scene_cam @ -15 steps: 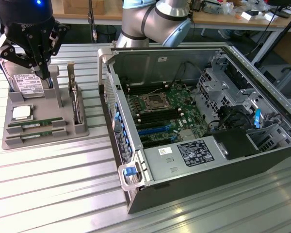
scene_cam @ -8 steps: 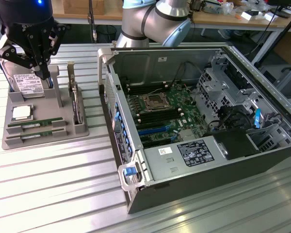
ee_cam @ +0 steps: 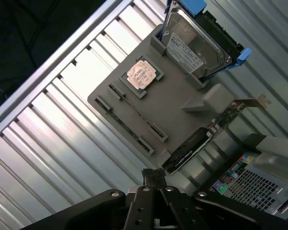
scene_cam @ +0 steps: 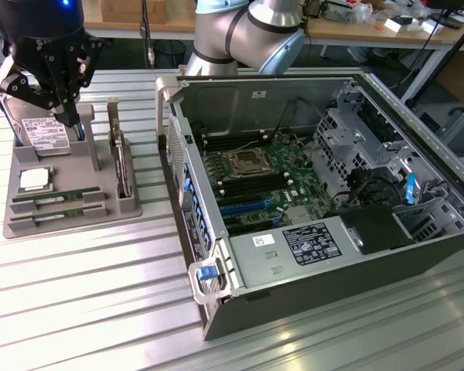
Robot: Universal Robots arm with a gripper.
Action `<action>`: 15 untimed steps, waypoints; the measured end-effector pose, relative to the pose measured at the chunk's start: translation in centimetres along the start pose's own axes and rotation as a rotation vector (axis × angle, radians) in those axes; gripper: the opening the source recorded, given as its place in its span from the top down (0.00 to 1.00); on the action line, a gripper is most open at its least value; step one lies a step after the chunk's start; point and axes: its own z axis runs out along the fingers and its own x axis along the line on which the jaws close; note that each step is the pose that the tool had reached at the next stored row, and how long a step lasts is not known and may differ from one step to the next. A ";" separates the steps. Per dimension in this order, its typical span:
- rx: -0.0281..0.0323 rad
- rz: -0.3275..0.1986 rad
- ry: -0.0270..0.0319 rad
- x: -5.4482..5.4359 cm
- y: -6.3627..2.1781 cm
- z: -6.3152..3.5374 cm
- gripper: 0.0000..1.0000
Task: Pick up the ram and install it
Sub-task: 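Pick up the ram and move it above insertion slot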
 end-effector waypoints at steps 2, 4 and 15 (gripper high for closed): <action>-0.0005 -0.020 0.0009 0.0 0.00 0.00 0.89; -0.0009 -0.038 0.0016 0.0 0.00 0.00 0.89; -0.0030 -0.124 0.0055 0.0 0.00 0.00 0.89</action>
